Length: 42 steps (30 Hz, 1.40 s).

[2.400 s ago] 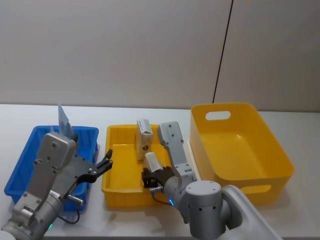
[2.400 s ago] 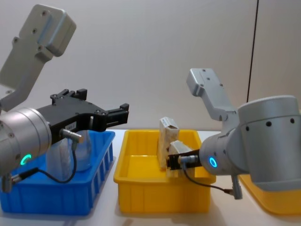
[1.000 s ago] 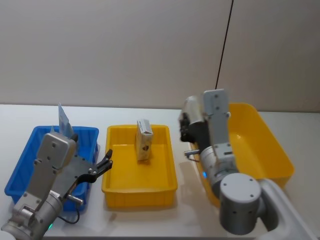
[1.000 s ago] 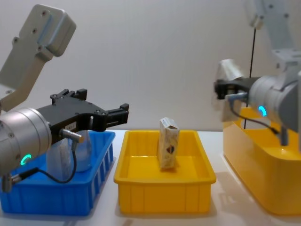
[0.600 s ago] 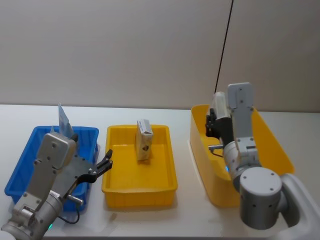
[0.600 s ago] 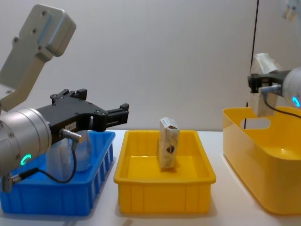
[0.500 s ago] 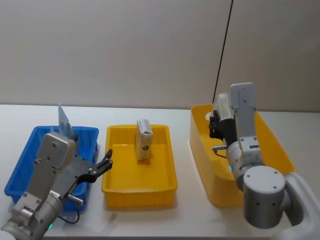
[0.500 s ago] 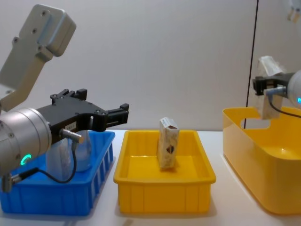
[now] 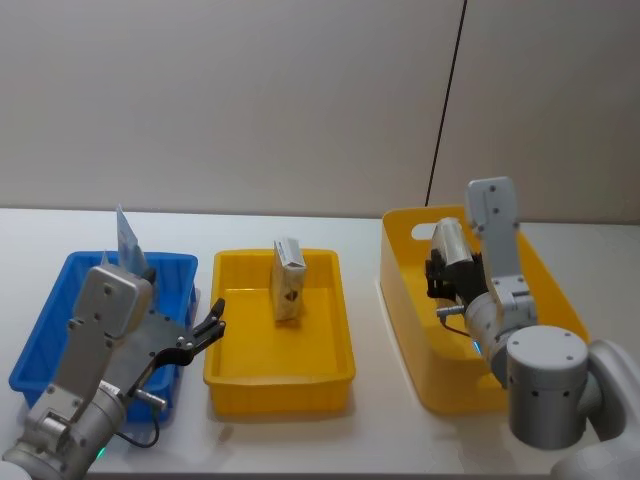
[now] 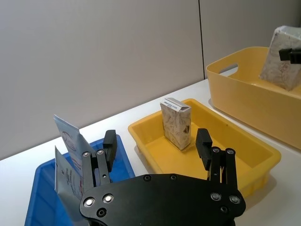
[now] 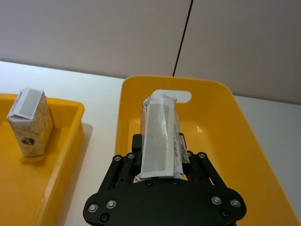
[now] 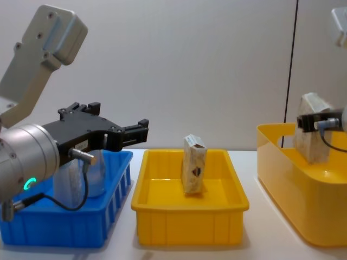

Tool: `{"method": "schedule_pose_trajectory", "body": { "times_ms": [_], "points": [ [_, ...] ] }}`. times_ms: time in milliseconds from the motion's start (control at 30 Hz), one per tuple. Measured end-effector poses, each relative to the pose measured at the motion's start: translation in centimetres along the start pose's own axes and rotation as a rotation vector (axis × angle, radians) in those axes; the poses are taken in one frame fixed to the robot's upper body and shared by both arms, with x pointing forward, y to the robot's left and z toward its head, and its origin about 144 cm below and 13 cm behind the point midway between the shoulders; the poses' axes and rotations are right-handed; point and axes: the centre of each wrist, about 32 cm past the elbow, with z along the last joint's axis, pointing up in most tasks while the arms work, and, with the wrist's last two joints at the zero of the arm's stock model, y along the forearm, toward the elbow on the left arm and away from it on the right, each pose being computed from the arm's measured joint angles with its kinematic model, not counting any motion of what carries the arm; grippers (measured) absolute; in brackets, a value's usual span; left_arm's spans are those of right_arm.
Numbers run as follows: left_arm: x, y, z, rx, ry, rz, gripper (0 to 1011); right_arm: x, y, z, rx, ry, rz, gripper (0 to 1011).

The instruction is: Bimanual collaborative sorting of washing and personal care products

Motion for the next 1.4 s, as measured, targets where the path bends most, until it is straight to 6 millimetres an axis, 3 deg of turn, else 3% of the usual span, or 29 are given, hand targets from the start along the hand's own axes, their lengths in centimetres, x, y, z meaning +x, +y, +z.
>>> {"method": "schedule_pose_trajectory", "body": {
  "times_ms": [133, 267, 467, 500, 800, 1400],
  "points": [
    [0.0, 0.0, 0.0, 0.000, 0.000, 0.000, 1001, 0.3, 0.2, -0.2, -0.024, 0.005, 0.012, 373],
    [0.0, 0.0, 0.0, 0.000, 0.000, 0.000, 1001, 0.6, 0.4, -0.4, -0.043, 0.007, 0.022, 541],
    [0.0, 0.0, 0.0, 0.000, 0.000, 0.000, 1001, 0.9, 0.4, -0.5, -0.054, 0.006, 0.030, 696],
    [0.0, 0.0, 0.0, 0.000, 0.000, 0.000, 1001, 0.9, 0.4, -0.5, -0.055, 0.006, 0.032, 764],
    [0.0, 0.0, 0.0, 0.000, 0.000, 0.000, 1001, 0.9, -0.1, -0.7, -0.023, 0.005, 0.052, 996],
    [0.5, 0.5, 0.3, 0.010, -0.032, 0.063, 1001, 0.8, -1.3, -0.6, 0.068, 0.009, 0.102, 1004]
  ]
}}
